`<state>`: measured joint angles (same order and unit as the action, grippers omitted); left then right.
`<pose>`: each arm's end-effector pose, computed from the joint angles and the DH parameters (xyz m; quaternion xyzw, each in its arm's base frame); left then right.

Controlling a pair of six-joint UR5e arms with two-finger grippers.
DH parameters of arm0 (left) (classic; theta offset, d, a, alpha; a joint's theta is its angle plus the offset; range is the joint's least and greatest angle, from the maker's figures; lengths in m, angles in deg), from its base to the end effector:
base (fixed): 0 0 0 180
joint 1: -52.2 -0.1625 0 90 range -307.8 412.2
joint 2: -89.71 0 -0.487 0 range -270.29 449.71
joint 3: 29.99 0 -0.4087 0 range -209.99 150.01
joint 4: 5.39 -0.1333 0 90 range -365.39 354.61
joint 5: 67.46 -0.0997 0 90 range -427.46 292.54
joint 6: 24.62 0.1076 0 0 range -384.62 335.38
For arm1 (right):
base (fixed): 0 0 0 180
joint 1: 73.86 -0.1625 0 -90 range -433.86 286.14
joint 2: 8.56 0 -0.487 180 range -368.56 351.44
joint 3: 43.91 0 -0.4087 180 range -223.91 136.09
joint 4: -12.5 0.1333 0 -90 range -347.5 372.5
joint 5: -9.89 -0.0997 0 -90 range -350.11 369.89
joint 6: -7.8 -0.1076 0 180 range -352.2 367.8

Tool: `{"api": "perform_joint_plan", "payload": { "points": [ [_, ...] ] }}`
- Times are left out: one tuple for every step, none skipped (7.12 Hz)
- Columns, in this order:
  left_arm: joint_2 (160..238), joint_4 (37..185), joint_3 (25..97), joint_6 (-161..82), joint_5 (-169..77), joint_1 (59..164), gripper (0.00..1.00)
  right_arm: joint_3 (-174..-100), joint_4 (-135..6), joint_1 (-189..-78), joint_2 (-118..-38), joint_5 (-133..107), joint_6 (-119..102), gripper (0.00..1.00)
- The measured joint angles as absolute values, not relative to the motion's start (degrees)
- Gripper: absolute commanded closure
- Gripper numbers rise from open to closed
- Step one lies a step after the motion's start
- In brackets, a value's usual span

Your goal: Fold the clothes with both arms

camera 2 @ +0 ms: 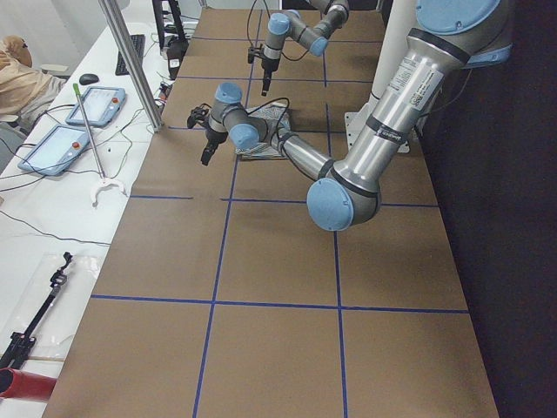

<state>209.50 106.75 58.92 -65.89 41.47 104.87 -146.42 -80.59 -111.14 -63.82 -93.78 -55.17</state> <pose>0.3719 -0.6499 0.3758 0.2336 0.3831 0.0399 0.8928 -0.4911 -0.5094 0.2681 0.1053 -0.3747 0.0376 0.9204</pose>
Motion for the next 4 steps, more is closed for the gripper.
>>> {"api": "perform_joint_plan", "payload": {
  "points": [
    [206.7,105.3,62.2,-61.9,43.7,107.0,0.00,-149.9,-85.1,-115.9,-64.8,-98.3,-49.7,0.00],
    [203.6,103.6,65.1,-55.6,45.8,110.5,0.00,-152.8,-87.8,-121.3,-67.4,-102.7,-42.8,0.00],
    [200.6,102.2,66.9,-48.1,47.6,114.8,0.00,-154.7,-88.9,-127.3,-71.4,-107.0,-34.3,0.00],
    [197.6,101.2,67.5,-38.6,50.1,120.4,0.00,-155.4,-89.3,-134.0,-76.2,-110.5,-23.4,0.00]
  ]
}}
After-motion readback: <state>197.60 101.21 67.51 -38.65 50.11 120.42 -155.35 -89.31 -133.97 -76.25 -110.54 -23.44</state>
